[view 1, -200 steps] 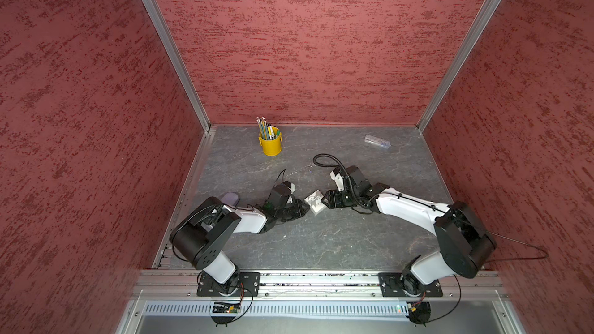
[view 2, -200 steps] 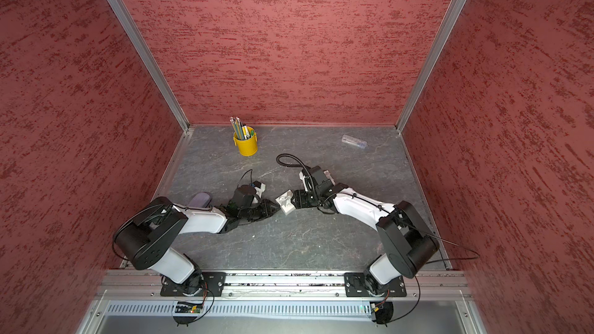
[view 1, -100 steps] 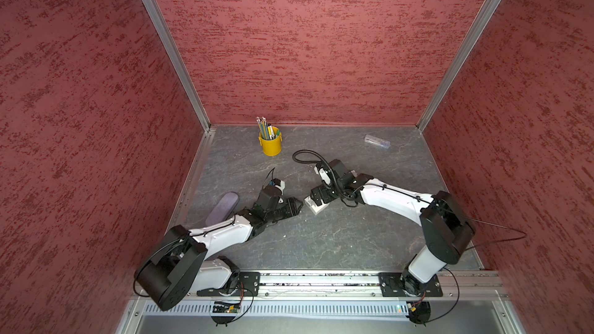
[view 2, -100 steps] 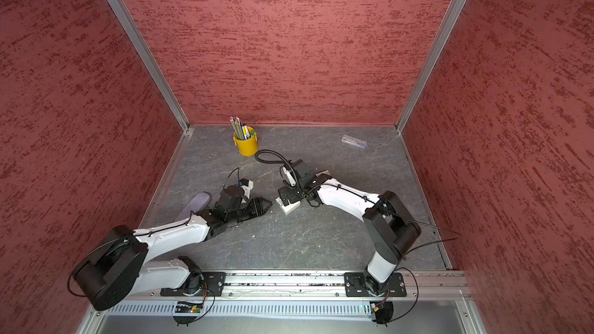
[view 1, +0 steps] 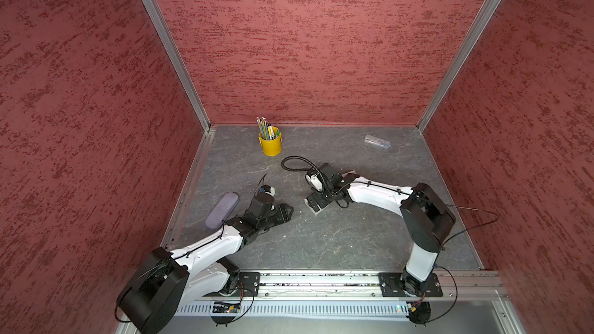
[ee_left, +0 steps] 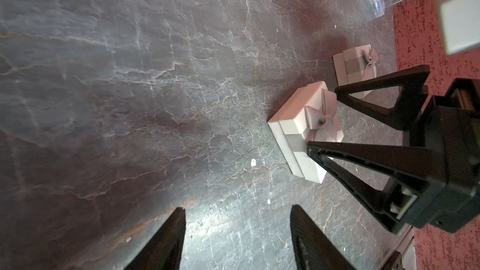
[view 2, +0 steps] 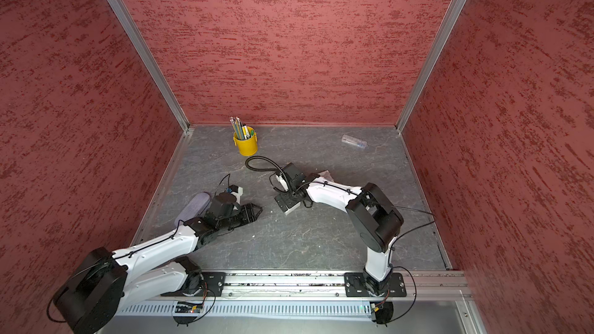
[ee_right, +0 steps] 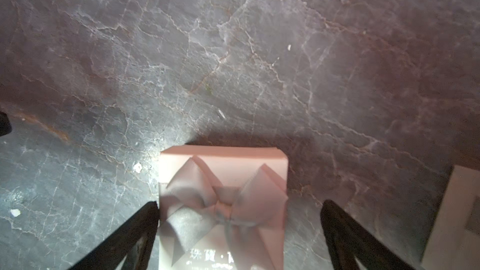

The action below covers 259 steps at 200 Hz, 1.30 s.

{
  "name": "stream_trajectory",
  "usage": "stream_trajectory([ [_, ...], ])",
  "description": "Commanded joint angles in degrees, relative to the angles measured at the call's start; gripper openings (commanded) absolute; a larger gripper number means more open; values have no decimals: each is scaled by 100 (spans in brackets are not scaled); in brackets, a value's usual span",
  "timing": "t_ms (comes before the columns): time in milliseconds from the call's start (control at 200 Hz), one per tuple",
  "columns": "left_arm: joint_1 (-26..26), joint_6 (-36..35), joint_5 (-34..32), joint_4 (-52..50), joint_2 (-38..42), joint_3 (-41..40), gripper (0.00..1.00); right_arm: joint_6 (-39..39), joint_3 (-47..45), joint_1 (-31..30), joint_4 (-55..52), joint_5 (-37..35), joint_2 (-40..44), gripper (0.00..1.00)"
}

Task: Take the necklace out of the lift-off lid jewelry box
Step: Pick up the jewelry box from the center of the board.

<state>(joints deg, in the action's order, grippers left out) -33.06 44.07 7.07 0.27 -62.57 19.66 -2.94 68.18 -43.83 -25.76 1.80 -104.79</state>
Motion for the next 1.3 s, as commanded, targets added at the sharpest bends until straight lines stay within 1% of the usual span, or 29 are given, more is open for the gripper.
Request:
stream_trajectory([
  [0,45,-86,-64,-55,10,-48,65,-29,216,-61,-145,-167,-171,99],
  [225,54,-93,-22,3,-115,-50,65,-178,366,-105,-244,72,-436,99],
  [446,64,-156,-17,16,-142,-59,65,-339,406,-115,-333,187,-420,87],
  [671,65,-788,239,201,-142,-2,65,-464,312,-107,-386,345,-209,80],
  [751,63,-987,307,186,-135,44,65,-529,275,-101,-399,382,-157,81],
  [842,63,-1081,317,132,-107,88,65,-559,244,-106,-404,387,-134,89],
  [1007,63,-1052,278,105,-107,82,65,-577,285,-105,-421,338,-120,92],
  [1097,64,-1024,269,89,-133,65,65,-568,340,-103,-429,373,-168,91],
  [1293,63,-1056,269,34,-65,42,65,-548,376,-103,-483,443,-339,84],
])
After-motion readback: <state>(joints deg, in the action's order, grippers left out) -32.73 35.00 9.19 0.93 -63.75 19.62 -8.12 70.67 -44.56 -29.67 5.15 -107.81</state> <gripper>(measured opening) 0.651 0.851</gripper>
